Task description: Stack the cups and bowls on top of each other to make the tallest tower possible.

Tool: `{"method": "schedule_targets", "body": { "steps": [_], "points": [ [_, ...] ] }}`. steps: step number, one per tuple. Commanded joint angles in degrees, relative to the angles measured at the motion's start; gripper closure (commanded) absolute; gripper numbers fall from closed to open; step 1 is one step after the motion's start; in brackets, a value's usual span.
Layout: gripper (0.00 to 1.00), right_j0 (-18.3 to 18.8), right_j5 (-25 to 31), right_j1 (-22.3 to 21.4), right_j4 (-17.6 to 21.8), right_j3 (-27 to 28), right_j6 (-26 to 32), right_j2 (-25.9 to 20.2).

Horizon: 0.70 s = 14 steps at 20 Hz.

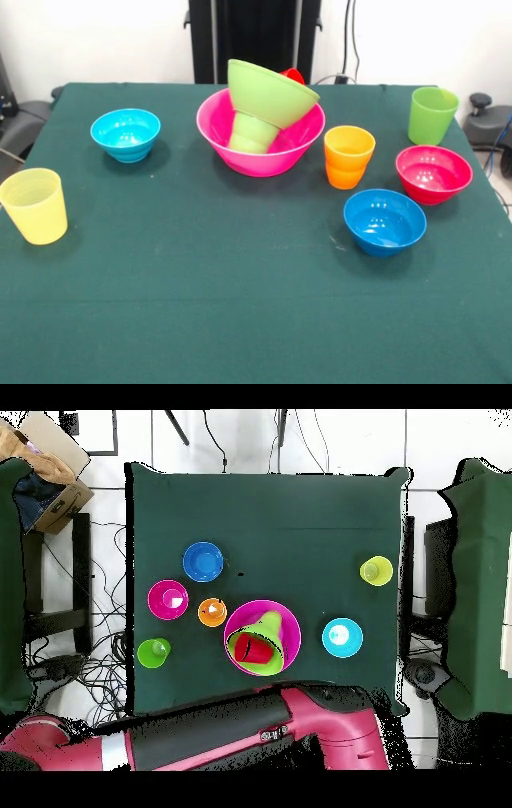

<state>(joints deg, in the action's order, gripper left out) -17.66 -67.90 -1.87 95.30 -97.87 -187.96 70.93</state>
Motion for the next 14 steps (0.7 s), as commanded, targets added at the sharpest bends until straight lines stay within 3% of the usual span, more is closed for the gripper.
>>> {"method": "schedule_targets", "body": {
  "steps": [1, 7, 14],
  "points": [
    [0.0, 1.7, 5.4, 0.4, -4.2, -2.3, -3.5, -12.9],
    [0.0, 2.7, 7.5, 0.5, -6.4, -3.4, -1.3, -14.7],
    [0.0, 1.4, 11.6, 4.9, -5.6, -3.4, -0.8, -16.8]
  ]
}}
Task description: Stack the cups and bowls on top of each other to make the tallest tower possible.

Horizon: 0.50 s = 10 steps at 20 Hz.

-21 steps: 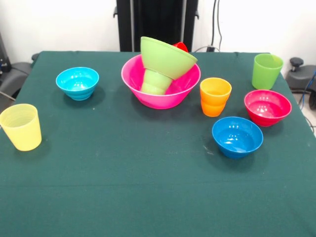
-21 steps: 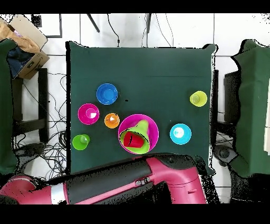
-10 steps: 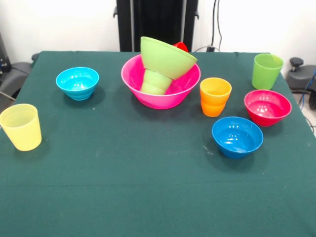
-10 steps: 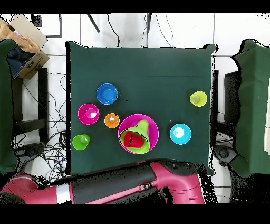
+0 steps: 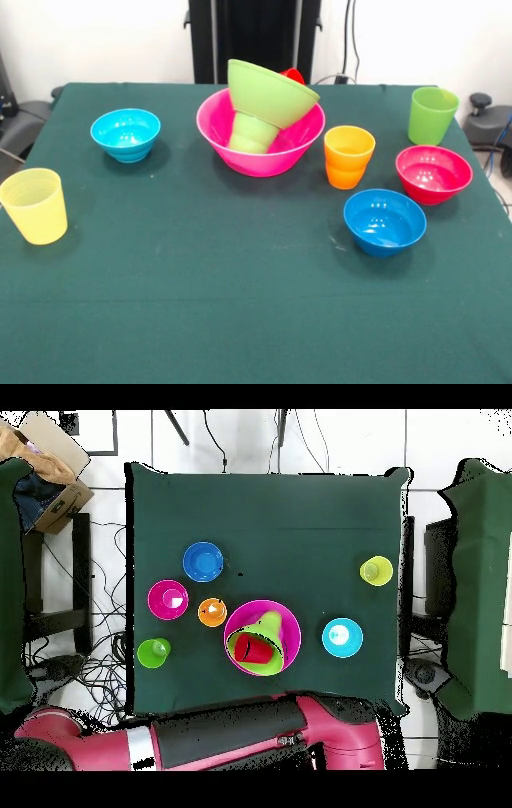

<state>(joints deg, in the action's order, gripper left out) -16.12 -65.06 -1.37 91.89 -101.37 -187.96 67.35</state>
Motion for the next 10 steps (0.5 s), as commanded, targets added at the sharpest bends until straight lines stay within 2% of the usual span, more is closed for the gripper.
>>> {"method": "schedule_targets", "body": {
  "steps": [1, 10],
  "points": [
    [0.0, -0.1, 9.3, 4.6, -2.3, 0.1, -0.5, -13.6],
    [0.0, 3.1, 13.2, 2.2, -5.3, -1.9, 4.7, -17.6]
  ]
}}
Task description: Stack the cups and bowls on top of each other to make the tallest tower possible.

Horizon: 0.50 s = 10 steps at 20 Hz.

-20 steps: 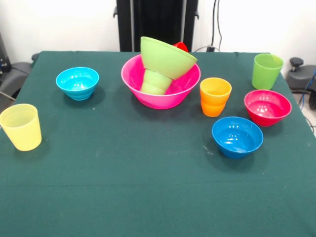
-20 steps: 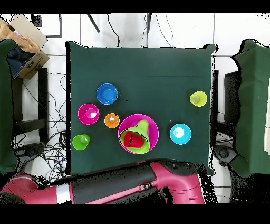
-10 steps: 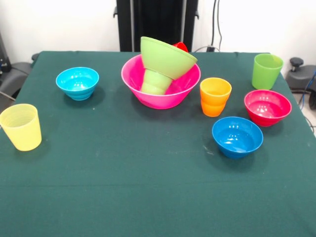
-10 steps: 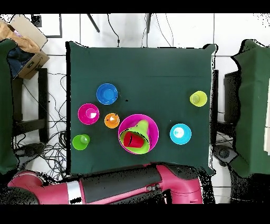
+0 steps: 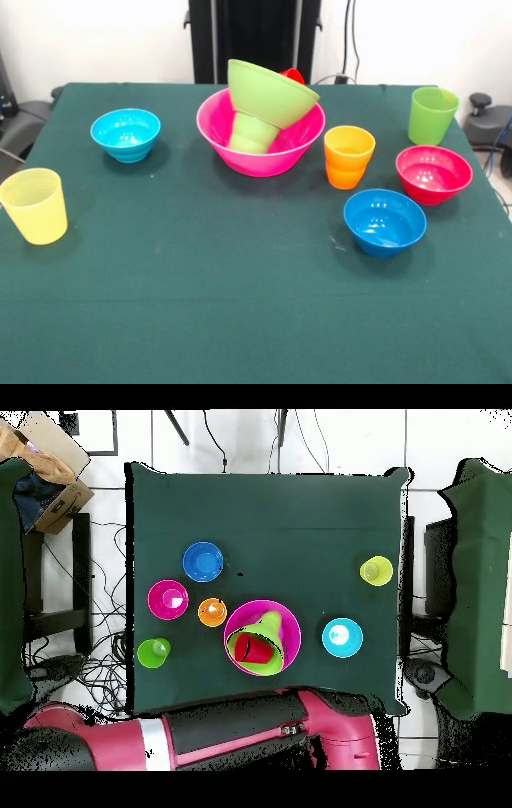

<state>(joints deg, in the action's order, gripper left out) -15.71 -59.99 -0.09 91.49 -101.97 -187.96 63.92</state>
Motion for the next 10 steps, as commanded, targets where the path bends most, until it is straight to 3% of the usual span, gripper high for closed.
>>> {"method": "schedule_targets", "body": {
  "steps": [1, 10],
  "points": [
    [0.0, 3.2, 8.6, 0.6, -5.3, -1.7, 5.6, -14.7],
    [0.0, 7.7, 13.3, -0.6, -11.1, -4.3, 14.3, -19.2]
  ]
}}
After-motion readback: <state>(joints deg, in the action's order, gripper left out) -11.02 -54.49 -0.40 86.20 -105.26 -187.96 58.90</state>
